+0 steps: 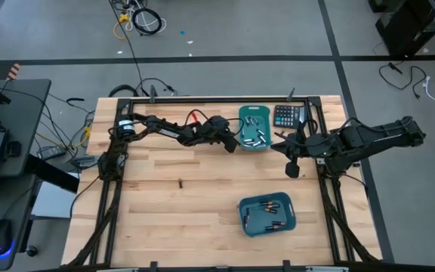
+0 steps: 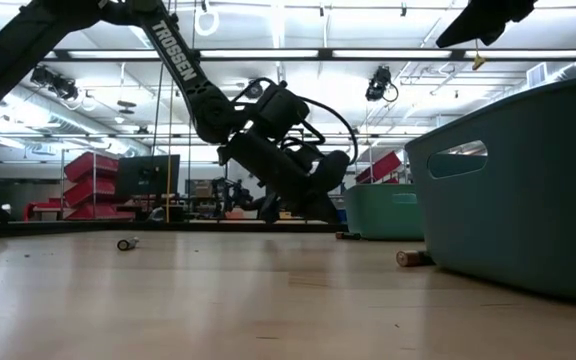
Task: Sort batteries
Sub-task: Put the black battery into the blue bin
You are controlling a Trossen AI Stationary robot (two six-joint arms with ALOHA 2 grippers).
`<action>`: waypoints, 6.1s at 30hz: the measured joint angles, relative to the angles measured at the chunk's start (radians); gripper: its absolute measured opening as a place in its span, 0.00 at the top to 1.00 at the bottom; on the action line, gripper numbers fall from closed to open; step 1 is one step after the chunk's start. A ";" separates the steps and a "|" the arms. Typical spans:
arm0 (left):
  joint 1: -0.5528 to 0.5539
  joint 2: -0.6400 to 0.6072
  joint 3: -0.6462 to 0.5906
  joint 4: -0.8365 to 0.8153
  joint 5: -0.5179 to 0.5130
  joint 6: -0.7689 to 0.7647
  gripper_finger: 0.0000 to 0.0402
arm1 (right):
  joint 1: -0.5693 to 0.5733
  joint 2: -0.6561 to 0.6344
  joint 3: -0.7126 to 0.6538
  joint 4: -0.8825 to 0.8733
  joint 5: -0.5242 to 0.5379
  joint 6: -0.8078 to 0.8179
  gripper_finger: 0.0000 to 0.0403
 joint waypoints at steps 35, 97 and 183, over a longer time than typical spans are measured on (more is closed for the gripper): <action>0.062 -0.038 0.218 -0.442 0.242 0.114 1.00 | -0.007 0.000 0.000 -0.045 0.027 0.004 1.00; -0.423 -0.366 0.145 -1.618 -0.081 -0.521 0.96 | -0.014 0.000 0.000 -0.051 0.019 -0.006 1.00; -0.813 -0.233 0.120 -1.519 -0.599 -1.334 0.98 | -0.009 0.000 0.000 -0.046 -0.211 -0.007 1.00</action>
